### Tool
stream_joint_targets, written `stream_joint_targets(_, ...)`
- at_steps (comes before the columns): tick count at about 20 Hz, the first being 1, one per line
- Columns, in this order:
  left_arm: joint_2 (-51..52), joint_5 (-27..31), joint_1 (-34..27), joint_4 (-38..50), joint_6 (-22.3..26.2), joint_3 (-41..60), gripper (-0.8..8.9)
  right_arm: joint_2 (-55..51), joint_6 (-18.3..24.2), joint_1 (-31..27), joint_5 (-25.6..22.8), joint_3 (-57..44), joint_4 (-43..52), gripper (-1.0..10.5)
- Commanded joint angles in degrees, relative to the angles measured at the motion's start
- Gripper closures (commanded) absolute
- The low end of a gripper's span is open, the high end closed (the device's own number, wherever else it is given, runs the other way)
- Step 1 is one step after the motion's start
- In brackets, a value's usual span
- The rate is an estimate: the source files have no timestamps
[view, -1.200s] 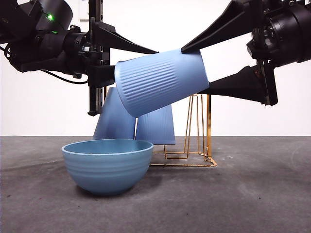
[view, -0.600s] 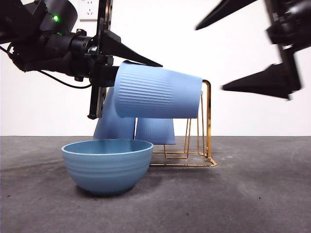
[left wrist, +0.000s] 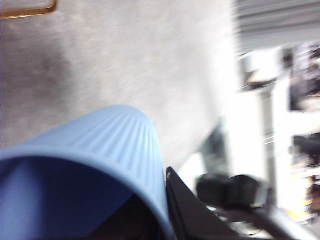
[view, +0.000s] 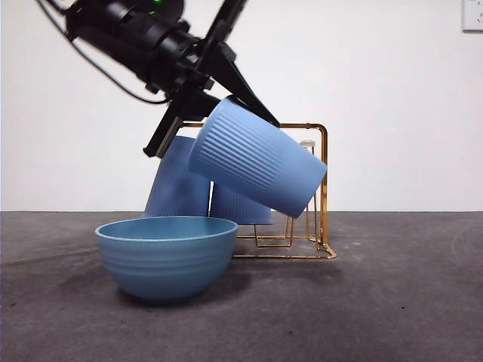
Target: Right arm lift cup from the cupboard, then place it on the right of the bowl
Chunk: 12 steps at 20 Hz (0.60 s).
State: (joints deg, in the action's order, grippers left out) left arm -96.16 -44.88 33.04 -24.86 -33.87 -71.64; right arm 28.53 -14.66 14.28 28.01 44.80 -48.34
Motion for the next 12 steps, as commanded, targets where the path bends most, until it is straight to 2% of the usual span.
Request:
stream_joint_targets(1,-3.28,3.06,2.40,-5.40,7.89,-5.90,8.02,-4.61,3.37,0.15,-1.53,2.27,-3.63,3.9)
stream_joint_targets(3,-5.51,7.48,4.66,-9.92,10.64,-10.56,8.02,-9.53,3.10,0.15,-2.34,3.04,-6.86,3.9)
stream_joint_targets(6,-10.16,16.00,8.22,-19.12,15.76,-18.71,8.02,-15.78,2.93,0.15,-6.78,4.04,-13.99,3.9)
stream_joint_targets(8,-13.64,19.37,10.25,-24.22,17.94,-24.04,8.01,-17.97,2.89,0.15,-7.76,4.20,-17.99,3.9)
stream_joint_targets(12,-20.31,29.64,14.82,-32.92,22.60,-33.09,8.02,-18.45,2.67,0.13,-8.20,4.20,-20.70,3.9)
